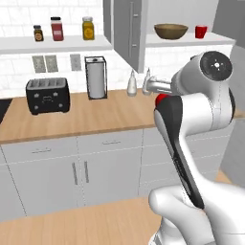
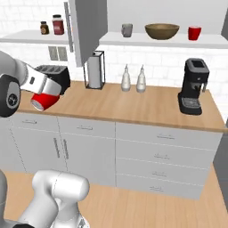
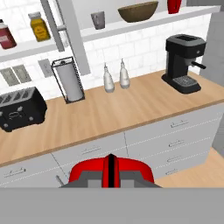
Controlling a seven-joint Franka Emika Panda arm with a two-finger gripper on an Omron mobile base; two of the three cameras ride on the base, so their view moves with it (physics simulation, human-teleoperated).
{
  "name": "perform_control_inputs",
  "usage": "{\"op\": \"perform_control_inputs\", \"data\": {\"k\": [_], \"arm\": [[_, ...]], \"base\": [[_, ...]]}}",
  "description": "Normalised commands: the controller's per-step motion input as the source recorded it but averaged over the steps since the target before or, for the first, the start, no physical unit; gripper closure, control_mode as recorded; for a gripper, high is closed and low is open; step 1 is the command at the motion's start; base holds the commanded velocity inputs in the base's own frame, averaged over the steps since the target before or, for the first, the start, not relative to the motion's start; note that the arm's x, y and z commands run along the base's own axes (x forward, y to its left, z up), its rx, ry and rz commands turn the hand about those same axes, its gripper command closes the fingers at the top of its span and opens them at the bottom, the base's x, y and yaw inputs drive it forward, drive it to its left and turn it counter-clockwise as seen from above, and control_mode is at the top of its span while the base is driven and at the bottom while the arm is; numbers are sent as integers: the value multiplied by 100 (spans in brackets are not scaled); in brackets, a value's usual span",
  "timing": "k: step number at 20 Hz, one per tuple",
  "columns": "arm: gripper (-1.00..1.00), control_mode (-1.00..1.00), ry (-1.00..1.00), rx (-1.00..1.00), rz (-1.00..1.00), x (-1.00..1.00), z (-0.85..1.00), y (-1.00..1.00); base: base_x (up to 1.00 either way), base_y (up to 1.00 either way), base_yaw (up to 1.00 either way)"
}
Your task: Gather all objects into one cabinet and sort the glasses and bowls to opposite sides.
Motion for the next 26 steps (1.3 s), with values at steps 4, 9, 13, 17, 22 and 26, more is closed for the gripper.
{"op": "perform_control_inputs", "data": {"k": [4, 9, 13, 17, 22, 26], "arm": [[100, 100, 0, 0, 0, 0, 0, 0], [100, 100, 0, 0, 0, 0, 0, 0], [100, 100, 0, 0, 0, 0, 0, 0], [100, 100, 0, 0, 0, 0, 0, 0], [100, 100, 0, 0, 0, 0, 0, 0], [100, 100, 0, 0, 0, 0, 0, 0]], "base": [[7, -100, 6], [17, -68, 4], [95, 5, 2], [100, 2, 8], [97, -9, 13], [100, -4, 13]]}}
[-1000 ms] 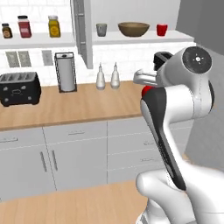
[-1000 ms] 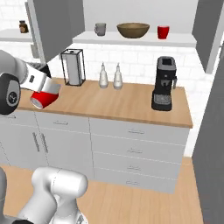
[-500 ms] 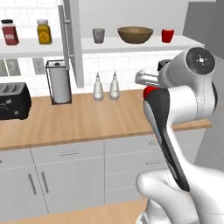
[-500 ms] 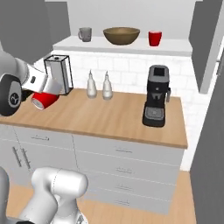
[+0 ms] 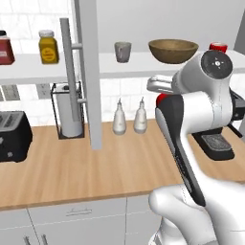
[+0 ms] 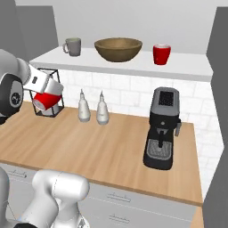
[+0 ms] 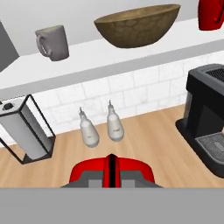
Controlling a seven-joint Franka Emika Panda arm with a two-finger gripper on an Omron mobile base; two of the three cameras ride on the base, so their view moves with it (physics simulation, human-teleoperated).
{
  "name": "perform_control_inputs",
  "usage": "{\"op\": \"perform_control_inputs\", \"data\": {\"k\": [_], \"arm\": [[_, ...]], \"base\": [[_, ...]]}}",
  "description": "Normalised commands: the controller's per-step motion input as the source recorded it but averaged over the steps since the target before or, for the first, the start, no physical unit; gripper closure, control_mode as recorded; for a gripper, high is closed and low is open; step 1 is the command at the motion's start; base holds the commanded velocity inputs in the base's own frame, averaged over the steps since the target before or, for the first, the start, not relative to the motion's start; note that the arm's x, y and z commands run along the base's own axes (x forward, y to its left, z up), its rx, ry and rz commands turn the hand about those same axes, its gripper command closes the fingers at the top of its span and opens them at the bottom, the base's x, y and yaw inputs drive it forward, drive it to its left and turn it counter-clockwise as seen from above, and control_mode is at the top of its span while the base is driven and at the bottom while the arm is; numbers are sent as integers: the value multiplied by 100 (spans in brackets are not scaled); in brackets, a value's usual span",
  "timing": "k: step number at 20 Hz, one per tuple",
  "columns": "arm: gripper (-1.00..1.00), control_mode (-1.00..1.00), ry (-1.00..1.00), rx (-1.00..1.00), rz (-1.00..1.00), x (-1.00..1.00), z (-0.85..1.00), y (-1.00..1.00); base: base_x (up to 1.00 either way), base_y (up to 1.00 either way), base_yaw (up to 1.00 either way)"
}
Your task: Gather all objects into one cabinet and sort the glasses and bowls to opposite sides.
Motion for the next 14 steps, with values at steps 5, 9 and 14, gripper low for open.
{"op": "perform_control_inputs", "data": {"k": [5, 9, 14], "arm": [[100, 100, 0, 0, 0, 0, 0, 0], [100, 100, 0, 0, 0, 0, 0, 0], [100, 100, 0, 0, 0, 0, 0, 0]], "base": [[93, -12, 16], [26, 0, 7], [28, -19, 10]]}}
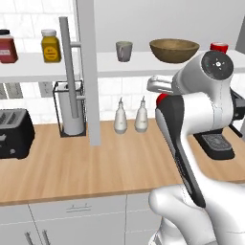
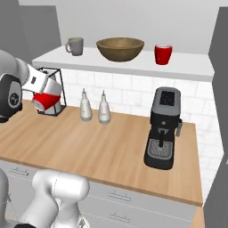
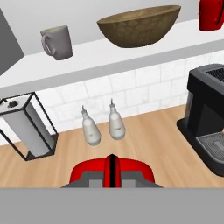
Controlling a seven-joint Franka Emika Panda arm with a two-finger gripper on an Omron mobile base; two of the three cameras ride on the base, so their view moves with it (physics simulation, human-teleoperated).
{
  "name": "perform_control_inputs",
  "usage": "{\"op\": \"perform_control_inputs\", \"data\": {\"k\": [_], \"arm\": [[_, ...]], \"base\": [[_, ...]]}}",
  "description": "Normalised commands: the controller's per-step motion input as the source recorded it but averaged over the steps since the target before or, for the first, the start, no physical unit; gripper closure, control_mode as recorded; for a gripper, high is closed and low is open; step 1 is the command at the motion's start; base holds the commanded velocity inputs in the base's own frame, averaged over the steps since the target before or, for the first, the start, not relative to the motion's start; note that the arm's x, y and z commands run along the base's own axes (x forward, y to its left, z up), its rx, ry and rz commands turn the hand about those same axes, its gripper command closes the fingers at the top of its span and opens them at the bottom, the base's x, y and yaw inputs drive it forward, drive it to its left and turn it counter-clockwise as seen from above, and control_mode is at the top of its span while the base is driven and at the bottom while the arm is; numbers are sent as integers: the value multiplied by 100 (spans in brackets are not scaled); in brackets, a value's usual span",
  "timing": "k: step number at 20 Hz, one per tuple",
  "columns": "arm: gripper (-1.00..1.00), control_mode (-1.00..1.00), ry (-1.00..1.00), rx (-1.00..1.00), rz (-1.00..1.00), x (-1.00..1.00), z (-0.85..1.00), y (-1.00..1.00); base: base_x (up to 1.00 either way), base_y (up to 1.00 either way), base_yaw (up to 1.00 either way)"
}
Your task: Gather all objects into one cabinet and sort the glasses and bowls to opposite sides.
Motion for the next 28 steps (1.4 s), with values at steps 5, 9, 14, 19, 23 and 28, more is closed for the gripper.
{"op": "perform_control_inputs", "data": {"k": [5, 9, 14, 19, 23, 28], "arm": [[100, 100, 0, 0, 0, 0, 0, 0], [100, 100, 0, 0, 0, 0, 0, 0], [100, 100, 0, 0, 0, 0, 0, 0], [100, -100, -11, 0, 6, -39, 2, -8], [100, -100, -27, -2, 12, -46, 3, -18], [100, -100, -31, -3, 14, -1, 7, -14]], "base": [[20, -1, 4], [13, 0, 3], [4, 0, 3], [0, 0, 1], [0, 0, 0], [0, 0, 0]]}}
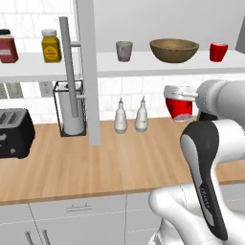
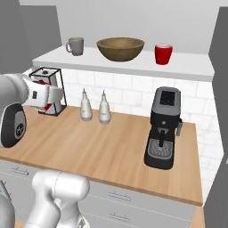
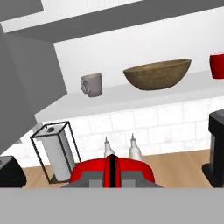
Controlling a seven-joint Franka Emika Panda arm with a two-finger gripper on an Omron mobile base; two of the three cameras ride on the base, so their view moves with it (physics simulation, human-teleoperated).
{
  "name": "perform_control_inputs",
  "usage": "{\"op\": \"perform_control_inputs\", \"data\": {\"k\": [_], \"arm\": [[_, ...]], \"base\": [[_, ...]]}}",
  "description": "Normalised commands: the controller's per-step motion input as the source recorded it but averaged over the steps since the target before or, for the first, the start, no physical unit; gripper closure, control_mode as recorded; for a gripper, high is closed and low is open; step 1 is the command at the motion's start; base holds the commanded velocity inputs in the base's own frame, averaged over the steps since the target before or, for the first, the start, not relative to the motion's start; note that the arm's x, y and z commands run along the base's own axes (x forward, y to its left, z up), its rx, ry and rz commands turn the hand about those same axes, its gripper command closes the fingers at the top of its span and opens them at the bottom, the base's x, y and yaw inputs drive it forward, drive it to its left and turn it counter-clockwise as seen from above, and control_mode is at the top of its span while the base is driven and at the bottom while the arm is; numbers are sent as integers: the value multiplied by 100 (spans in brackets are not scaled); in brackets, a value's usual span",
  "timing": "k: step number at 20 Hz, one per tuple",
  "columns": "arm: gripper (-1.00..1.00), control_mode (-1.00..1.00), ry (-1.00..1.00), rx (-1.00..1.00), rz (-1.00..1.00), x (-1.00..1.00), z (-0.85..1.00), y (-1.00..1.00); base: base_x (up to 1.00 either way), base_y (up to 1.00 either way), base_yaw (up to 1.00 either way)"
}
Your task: Gather all objects into one cabinet and sort the glasses and bowls to opposite sides.
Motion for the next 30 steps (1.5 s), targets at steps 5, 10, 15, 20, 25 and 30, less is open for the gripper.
{"op": "perform_control_inputs", "data": {"k": [5, 10, 15, 20, 25, 30], "arm": [[100, -100, -27, 0, 11, 0, 31, 0], [100, -100, -24, 0, 7, 0, 46, 0], [100, -100, -15, 0, 9, -4, 29, 5], [100, -100, -11, 0, 6, 19, -10, 21], [100, -100, -20, 0, 0, 52, -16, 12], [100, -100, -24, 0, 0, 17, 0, 14]], "base": [[0, 0, 0], [0, 0, 0], [0, 0, 0], [0, 0, 0], [0, 0, 0], [0, 0, 0]]}}
